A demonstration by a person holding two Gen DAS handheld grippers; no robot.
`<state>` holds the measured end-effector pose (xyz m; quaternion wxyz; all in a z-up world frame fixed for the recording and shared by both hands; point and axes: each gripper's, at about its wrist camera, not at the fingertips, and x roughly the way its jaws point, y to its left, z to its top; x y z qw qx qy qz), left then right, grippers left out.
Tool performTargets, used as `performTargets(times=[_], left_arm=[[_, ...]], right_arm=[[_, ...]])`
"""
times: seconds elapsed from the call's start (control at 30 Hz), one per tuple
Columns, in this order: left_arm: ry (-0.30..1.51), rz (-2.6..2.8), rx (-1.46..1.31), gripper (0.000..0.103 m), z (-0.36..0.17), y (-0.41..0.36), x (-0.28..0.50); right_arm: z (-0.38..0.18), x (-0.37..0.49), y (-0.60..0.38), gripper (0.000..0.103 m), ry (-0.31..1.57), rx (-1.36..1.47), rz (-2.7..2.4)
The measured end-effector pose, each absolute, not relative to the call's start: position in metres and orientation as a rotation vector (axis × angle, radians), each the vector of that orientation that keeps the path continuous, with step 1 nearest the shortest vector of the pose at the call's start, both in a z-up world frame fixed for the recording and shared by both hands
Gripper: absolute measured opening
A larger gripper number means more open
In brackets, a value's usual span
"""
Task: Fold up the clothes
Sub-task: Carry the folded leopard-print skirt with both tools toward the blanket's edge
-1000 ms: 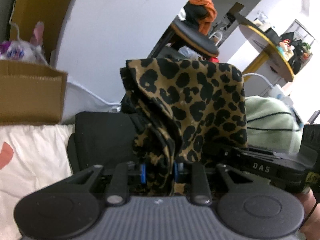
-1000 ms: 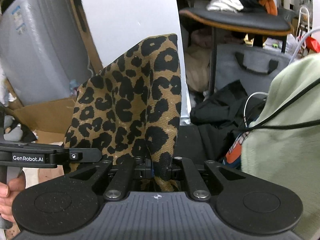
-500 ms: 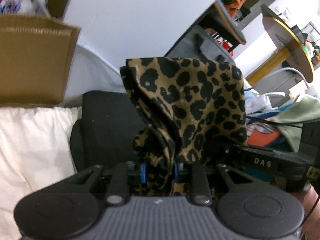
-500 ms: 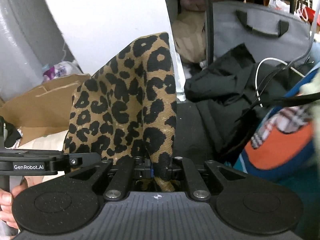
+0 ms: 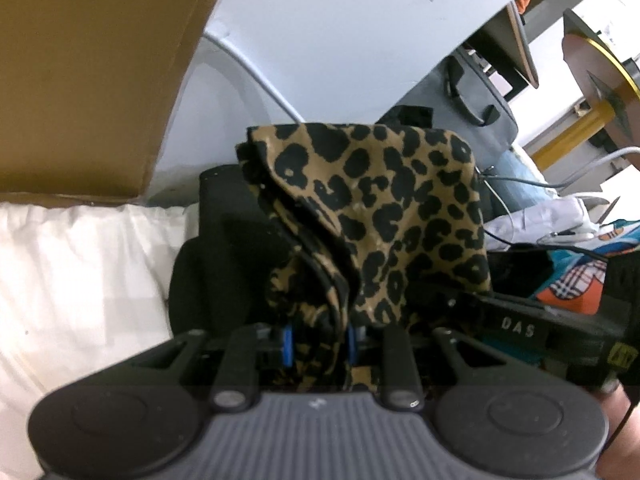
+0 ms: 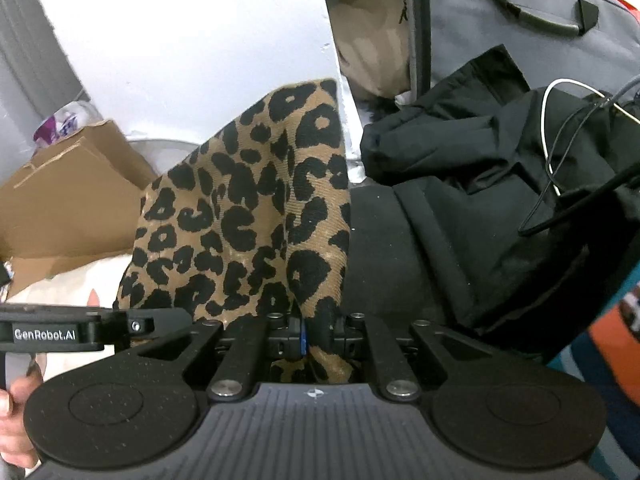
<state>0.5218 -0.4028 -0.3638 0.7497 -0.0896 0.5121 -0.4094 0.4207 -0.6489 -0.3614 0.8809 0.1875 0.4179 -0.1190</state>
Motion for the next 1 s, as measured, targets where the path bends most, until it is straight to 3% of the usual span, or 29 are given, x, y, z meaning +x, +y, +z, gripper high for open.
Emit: performTargets(times=[0.33,0.4,0.47,0.6,0.7,0.87,1.0], left_arm=[[1.133,-0.842,-0.205,0.025,-0.383,-0.405,0.539],[1.143,-0.824,-0.210,0.032,-0.388,-0.406,0.543],[1.154,-0.800,-0.209,0.054,-0.393,-0.405,0.547],[1.131,-0.802,-0.137,0.055,-0.382,-0.391,0.552],[1.094,-0.796,-0.094,0.049,-0.364,-0.384,0.556],[0.999,-0.830,-0.032,0.030,-0.334,-0.386,0.556],[0.920,-0.895,0.032,0.024,-0.320,-0.400,0.544]], right_arm=[[-0.372,0.441,-0.652,0.007,0.874,0.349,-0.269],[-0.377,0.445,-0.653,0.010,0.878,0.337,-0.277],[-0.381,0.448,-0.656,0.019,0.882,0.336,-0.305],[-0.379,0.439,-0.665,0.028,0.852,0.371,-0.382],[-0.370,0.428,-0.664,0.027,0.814,0.355,-0.396],[-0.357,0.410,-0.660,0.027,0.731,0.352,-0.403],[-0.357,0.401,-0.650,0.027,0.714,0.331,-0.378]])
